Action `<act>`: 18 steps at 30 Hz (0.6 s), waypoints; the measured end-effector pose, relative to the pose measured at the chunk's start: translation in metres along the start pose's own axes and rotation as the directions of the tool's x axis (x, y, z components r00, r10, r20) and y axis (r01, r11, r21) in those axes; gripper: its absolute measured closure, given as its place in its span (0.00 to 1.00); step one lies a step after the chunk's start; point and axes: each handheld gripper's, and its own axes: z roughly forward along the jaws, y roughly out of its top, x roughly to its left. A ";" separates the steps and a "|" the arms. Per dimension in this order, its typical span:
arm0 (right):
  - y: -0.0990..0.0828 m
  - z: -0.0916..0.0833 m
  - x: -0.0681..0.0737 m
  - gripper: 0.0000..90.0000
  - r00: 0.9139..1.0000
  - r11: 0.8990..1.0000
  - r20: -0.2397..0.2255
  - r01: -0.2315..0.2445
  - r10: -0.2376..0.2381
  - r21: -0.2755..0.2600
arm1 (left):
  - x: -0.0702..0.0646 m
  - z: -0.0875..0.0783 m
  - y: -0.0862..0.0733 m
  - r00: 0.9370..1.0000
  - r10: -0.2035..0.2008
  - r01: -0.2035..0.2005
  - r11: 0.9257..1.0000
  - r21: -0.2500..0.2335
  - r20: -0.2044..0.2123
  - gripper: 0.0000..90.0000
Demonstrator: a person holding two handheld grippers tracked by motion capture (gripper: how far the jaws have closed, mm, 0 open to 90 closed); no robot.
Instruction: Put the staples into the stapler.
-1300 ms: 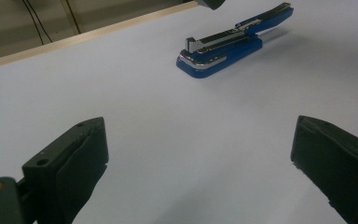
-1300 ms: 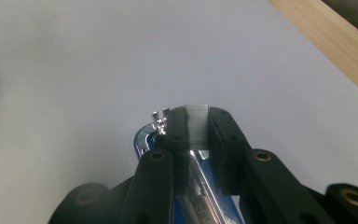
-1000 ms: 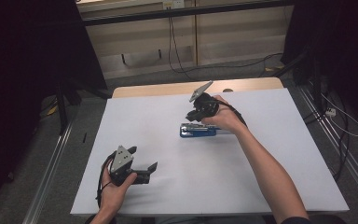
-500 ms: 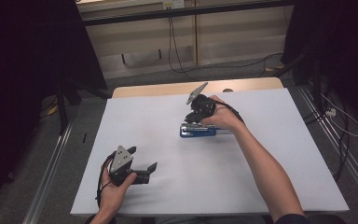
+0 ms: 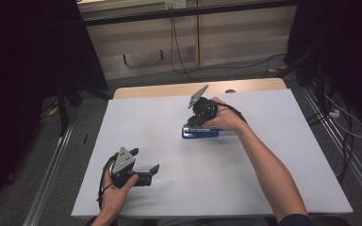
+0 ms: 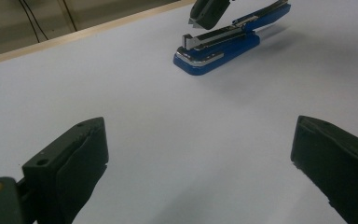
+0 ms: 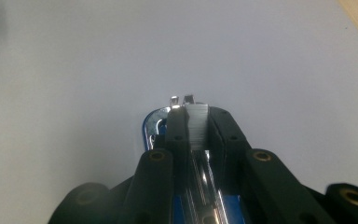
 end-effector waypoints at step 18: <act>0.003 0.008 0.001 0.88 0.998 0.998 -0.021 0.057 -0.057 0.012 | -0.001 0.000 0.000 1.000 0.005 -0.005 1.000 0.006 0.013 0.05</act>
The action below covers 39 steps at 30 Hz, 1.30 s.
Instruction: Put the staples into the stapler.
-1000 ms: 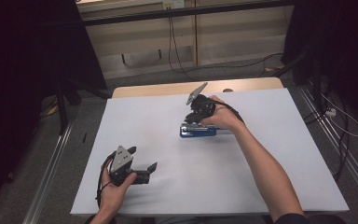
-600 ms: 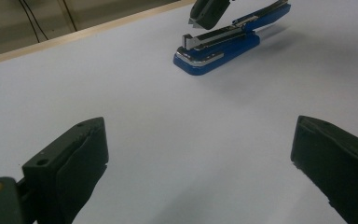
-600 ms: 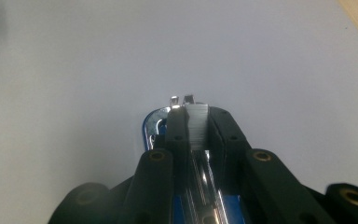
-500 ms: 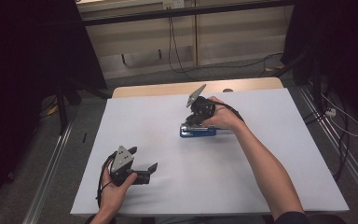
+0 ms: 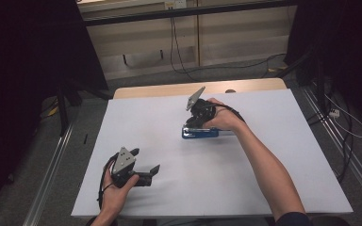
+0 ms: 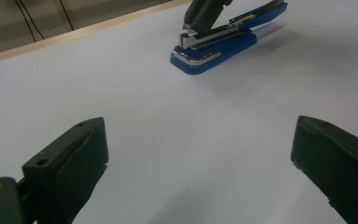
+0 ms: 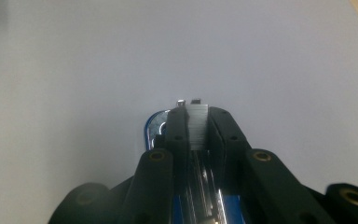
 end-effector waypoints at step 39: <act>-0.003 0.003 -0.006 0.88 0.997 0.998 -0.040 0.063 -0.063 -0.001 | 0.000 0.001 -0.001 1.000 0.001 -0.001 1.000 0.008 0.006 0.05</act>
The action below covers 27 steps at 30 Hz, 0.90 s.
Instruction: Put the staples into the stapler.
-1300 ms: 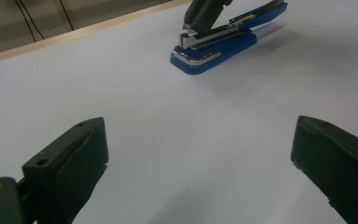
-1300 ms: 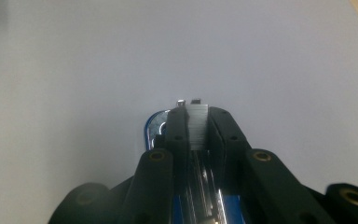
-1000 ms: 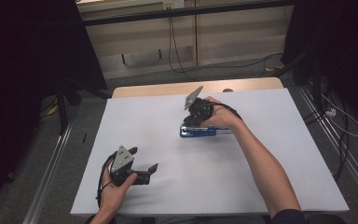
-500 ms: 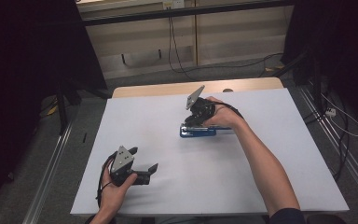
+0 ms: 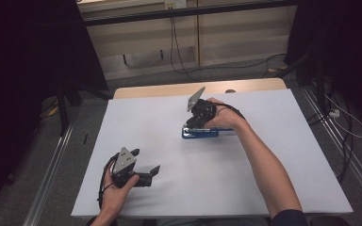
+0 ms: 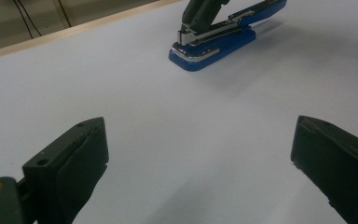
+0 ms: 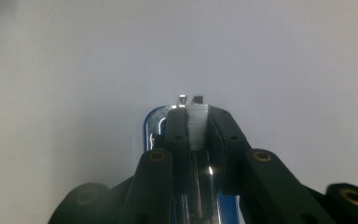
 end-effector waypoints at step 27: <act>0.002 0.000 0.003 0.88 1.000 1.000 0.007 0.008 -0.008 0.016 | 0.000 0.000 0.000 1.000 0.002 -0.002 1.000 0.001 -0.003 0.05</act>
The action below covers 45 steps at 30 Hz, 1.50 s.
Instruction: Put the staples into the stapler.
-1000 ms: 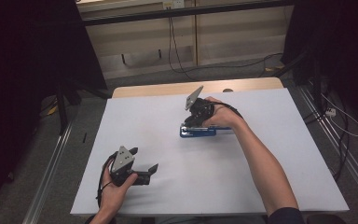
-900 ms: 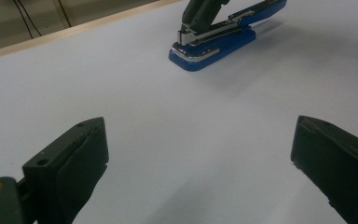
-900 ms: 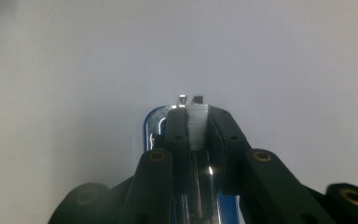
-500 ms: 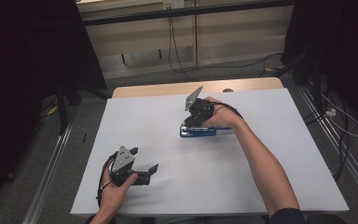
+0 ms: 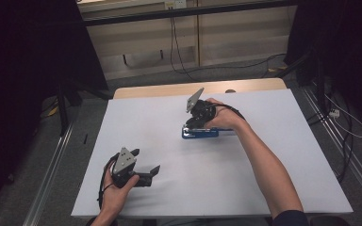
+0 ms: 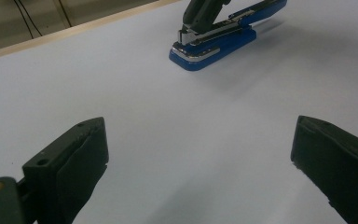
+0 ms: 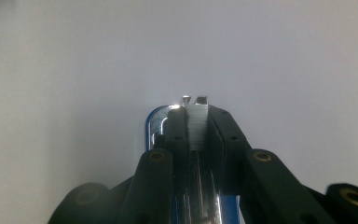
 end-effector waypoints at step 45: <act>-0.001 -0.004 0.006 0.26 0.974 0.974 0.076 -0.207 0.214 -0.092 | -0.001 0.001 0.000 1.000 0.004 -0.004 1.000 0.009 0.008 0.05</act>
